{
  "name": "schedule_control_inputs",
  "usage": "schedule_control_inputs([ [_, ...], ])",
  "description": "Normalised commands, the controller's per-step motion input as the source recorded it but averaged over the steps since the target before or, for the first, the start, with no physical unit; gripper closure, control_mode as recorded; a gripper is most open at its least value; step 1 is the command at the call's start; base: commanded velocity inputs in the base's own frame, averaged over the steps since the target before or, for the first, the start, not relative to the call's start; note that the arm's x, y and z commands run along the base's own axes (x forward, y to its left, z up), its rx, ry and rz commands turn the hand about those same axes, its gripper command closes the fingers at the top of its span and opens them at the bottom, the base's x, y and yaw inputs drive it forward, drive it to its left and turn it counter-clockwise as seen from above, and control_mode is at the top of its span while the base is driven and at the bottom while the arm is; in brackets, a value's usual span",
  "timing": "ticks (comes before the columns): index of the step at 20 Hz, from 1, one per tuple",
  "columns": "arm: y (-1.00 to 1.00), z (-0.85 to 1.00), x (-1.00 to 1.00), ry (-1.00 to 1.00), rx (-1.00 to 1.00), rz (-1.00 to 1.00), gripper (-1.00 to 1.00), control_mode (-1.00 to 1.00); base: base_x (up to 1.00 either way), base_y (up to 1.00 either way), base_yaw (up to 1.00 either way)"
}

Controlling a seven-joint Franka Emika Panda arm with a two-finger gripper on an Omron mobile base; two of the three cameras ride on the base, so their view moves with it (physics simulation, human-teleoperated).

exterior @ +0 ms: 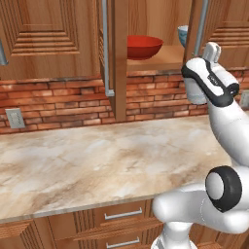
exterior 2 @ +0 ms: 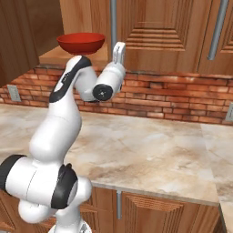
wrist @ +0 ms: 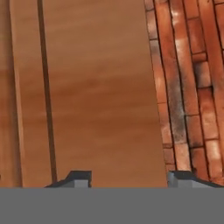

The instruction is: Open the cabinet. Pick the bowls from the counter and place them in the cabinet. Then close the cabinet.

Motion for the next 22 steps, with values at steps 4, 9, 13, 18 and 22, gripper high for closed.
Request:
schedule_control_inputs([
  [4, 0.0, 0.7, -0.47, 0.06, 0.05, 0.0, -1.0, -1.0, 0.0, 0.0, 0.0],
  [9, 0.0, 0.61, -0.61, 0.06, 0.04, 0.0, -1.0, -1.0, 0.0, 0.0, 0.0],
  [13, 0.0, 0.66, -0.6, 0.01, 0.01, 0.0, -1.0, -1.0, 0.0, 0.0, 0.0],
  [18, 0.0, 0.51, -0.73, 0.04, 0.03, -0.01, -1.0, -1.0, 0.0, 0.0, 0.0],
  [22, 0.0, 0.43, -0.9, 0.08, 0.02, -0.03, -1.0, -1.0, 0.0, 0.0, 0.0],
])
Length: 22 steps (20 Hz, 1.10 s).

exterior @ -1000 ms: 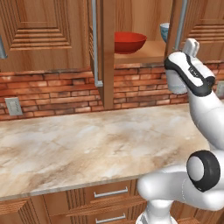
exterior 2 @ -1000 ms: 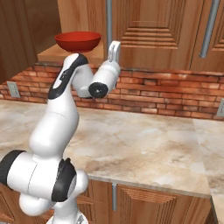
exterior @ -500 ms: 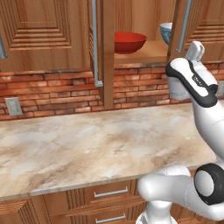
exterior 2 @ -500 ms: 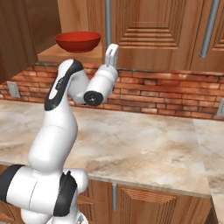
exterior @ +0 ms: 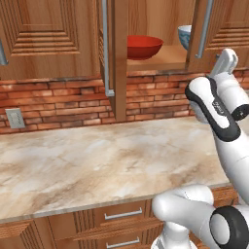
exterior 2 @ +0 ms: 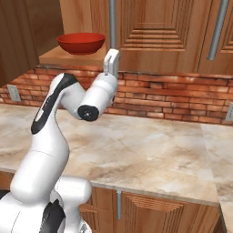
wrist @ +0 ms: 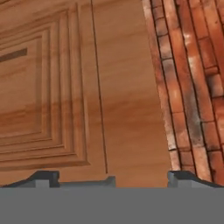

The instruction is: Open the cabinet. Pick the bowls from the counter and place them in the cabinet. Then close the cabinet.

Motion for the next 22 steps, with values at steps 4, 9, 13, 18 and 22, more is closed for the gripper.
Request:
schedule_control_inputs([
  [4, 0.0, 0.45, -0.73, 0.12, 0.0, -0.03, -1.0, -1.0, 0.0, 0.0, 0.0],
  [9, 0.0, 0.6, -0.62, 0.18, 0.0, -0.02, -1.0, -1.0, 0.0, 0.0, 0.0],
  [13, -0.17, 0.42, -0.64, 0.2, 0.0, 0.0, -1.0, -1.0, 0.0, 0.0, 0.0],
  [18, -0.32, 0.01, -0.7, 0.22, 0.0, 0.0, -1.0, -1.0, 0.0, 0.0, 0.0],
  [22, -0.35, -0.1, -0.8, 0.18, 0.02, 0.05, -1.0, -1.0, 0.0, 0.0, 0.0],
])
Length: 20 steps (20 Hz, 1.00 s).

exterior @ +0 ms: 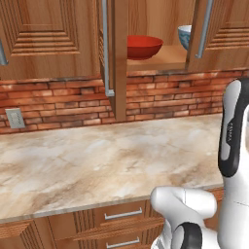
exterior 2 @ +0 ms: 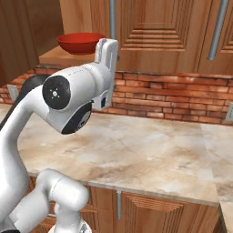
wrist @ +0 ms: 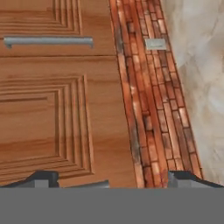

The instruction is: Open the cabinet. Pick the bowls from the counter and place them in the cabinet. Then close the cabinet.

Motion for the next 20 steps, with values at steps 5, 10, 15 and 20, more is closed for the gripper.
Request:
schedule_control_inputs([
  [5, 0.06, -0.13, -0.47, 0.06, 0.0, 0.03, -1.0, -1.0, 0.0, 0.0, 0.0],
  [10, 0.37, -0.11, -0.43, 0.09, -0.06, 0.08, -1.0, -1.0, 0.0, 0.0, 0.0],
  [15, 0.87, -0.14, -0.41, -0.02, -0.24, 0.1, -1.0, -1.0, 0.0, 0.0, 0.0],
  [20, 1.0, -0.16, -0.39, -0.25, -0.49, 0.05, -1.0, -1.0, 0.0, 0.0, 0.0],
])
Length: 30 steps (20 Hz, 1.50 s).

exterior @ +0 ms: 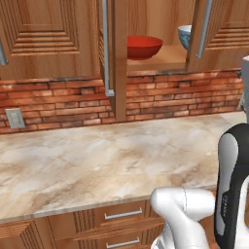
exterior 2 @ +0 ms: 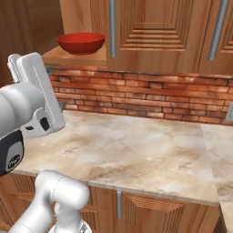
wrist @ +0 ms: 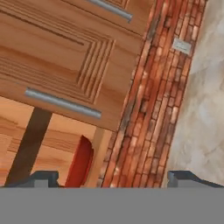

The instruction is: Open the cabinet. Pick the bowls from the counter and place them in the cabinet. Then close the cabinet.

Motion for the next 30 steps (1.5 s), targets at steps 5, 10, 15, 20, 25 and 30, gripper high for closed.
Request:
schedule_control_inputs([
  [5, 0.99, -0.24, -0.74, -0.25, -0.57, 0.01, -1.0, -1.0, 0.0, 0.0, 0.0],
  [10, 0.6, -0.49, -0.68, -0.16, -0.33, 0.01, -1.0, -1.0, 0.0, 0.0, 0.0],
  [15, 0.64, -0.62, -0.07, 0.06, -0.36, 0.2, -1.0, -1.0, 0.0, 0.0, 0.0],
  [20, 1.0, -0.97, 0.9, 0.08, -0.59, 0.03, -1.0, -1.0, 0.0, 0.0, 0.0],
  [25, 1.0, -0.33, 0.84, -0.04, -0.37, -0.08, -1.0, -1.0, 0.0, 0.0, 0.0],
  [30, 0.71, 0.0, 0.37, 0.07, -0.13, -0.25, -1.0, -1.0, 0.0, 0.0, 0.0],
])
